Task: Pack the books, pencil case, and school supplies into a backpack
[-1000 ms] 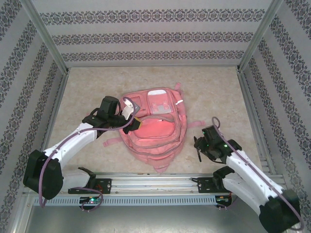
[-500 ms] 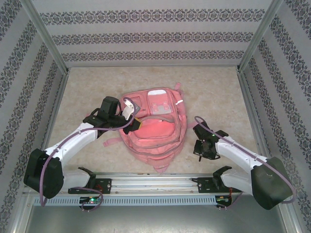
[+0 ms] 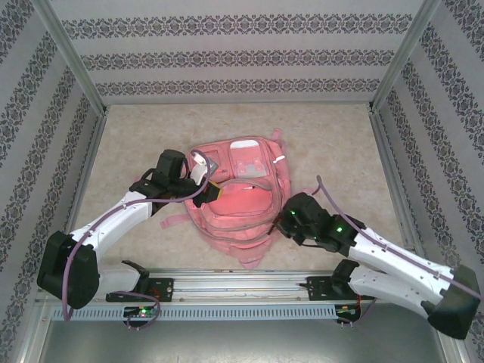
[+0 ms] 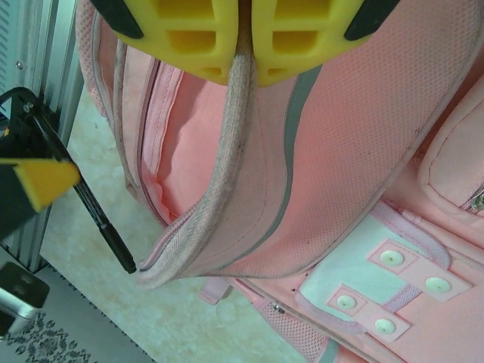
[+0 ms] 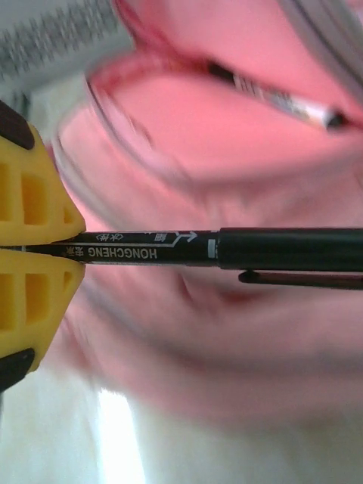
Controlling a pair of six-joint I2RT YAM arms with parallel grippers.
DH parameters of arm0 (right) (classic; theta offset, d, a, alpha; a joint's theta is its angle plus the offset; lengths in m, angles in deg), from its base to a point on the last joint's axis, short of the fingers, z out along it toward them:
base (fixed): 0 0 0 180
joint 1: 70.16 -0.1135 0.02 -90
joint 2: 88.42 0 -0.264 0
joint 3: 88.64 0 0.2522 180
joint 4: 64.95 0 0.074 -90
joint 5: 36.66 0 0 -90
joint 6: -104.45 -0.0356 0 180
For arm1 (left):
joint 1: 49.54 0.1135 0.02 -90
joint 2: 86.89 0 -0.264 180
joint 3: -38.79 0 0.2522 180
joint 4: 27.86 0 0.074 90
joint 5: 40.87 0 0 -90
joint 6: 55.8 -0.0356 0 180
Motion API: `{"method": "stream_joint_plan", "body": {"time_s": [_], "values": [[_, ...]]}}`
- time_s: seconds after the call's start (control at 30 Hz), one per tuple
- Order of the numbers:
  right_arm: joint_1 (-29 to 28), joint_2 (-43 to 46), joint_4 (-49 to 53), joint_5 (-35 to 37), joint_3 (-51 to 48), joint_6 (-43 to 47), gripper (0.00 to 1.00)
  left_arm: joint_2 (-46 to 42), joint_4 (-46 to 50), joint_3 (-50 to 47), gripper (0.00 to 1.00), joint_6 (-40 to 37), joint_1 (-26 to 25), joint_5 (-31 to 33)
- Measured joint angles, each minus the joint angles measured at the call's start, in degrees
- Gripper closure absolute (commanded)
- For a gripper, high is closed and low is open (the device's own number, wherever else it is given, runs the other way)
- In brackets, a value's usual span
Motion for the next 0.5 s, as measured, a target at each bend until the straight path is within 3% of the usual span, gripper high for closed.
{"method": "stream_joint_plan", "body": {"time_s": [0.23,0.3,0.37,0.47,0.5], "values": [[-5.5,-20.5,-13.9,3.7,12.8,-11.1,0.95,0.0,-3.9,-2.4,1.00,2.3,0.0,-1.0],[-7.3,-23.8,-16.4,6.6,13.5,-14.6,0.76,0.0,-5.5,-3.3,1.00,3.0,0.0,-1.5],[-8.4,-26.9,-17.1,9.6,14.7,-16.6,0.73,0.0,-7.2,-4.3,1.00,3.9,0.0,-1.8],[-8.5,-31.1,-17.1,13.5,17.7,-19.3,0.51,0.0,-9.6,-5.8,1.00,5.2,0.0,-2.2],[-8.5,-31.8,-17.1,14.3,18.2,-19.5,0.49,0.0,-9.9,-6.0,1.00,5.4,0.0,-2.3]]}}
